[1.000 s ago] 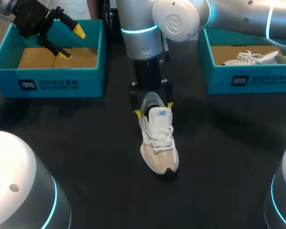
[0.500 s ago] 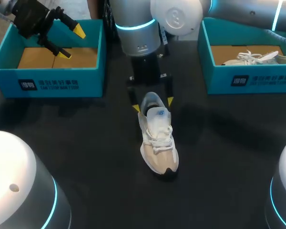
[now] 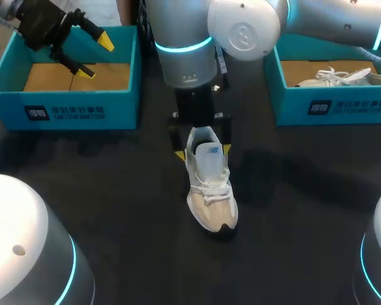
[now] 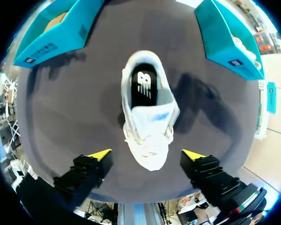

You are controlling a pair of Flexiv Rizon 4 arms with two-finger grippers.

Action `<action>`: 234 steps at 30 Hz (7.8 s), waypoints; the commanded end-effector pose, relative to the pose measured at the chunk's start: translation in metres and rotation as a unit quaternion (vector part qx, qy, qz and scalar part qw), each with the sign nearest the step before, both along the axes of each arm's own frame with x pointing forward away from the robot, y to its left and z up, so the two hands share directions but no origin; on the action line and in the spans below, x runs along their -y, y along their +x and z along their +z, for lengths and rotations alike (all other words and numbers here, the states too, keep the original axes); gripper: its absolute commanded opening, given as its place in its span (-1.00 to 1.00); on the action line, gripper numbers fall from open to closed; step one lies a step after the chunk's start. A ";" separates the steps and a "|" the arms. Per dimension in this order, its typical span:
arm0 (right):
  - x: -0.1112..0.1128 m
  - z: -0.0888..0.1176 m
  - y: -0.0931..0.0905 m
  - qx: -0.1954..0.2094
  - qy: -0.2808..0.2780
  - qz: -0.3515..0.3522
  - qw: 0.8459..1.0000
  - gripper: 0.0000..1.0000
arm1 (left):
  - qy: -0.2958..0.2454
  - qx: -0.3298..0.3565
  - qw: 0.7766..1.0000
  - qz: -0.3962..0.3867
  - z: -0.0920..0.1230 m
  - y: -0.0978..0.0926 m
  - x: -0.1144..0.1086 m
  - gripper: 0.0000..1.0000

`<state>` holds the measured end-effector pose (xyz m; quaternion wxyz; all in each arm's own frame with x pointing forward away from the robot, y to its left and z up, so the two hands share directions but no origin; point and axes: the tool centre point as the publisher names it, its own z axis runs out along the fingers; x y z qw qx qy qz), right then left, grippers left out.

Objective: Take the shoe out of the shoebox, open the shoe tongue, remove and reinsert the insole, then place the shoe into the shoebox

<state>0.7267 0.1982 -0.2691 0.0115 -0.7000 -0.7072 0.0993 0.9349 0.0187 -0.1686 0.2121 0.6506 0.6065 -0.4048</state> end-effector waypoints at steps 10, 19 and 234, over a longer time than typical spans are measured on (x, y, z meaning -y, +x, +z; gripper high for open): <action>0.015 -0.011 -0.013 0.009 0.015 -0.015 1.000 0.02 | 0.001 0.001 1.000 -0.001 0.000 0.000 0.000 1.00; 0.014 -0.026 0.007 0.004 0.029 0.010 1.000 -0.10 | 0.001 0.001 1.000 -0.001 0.000 0.000 0.000 1.00; 0.029 0.126 0.176 0.077 -0.058 0.711 0.697 -1.00 | 0.001 0.001 1.000 -0.001 0.000 0.000 0.000 1.00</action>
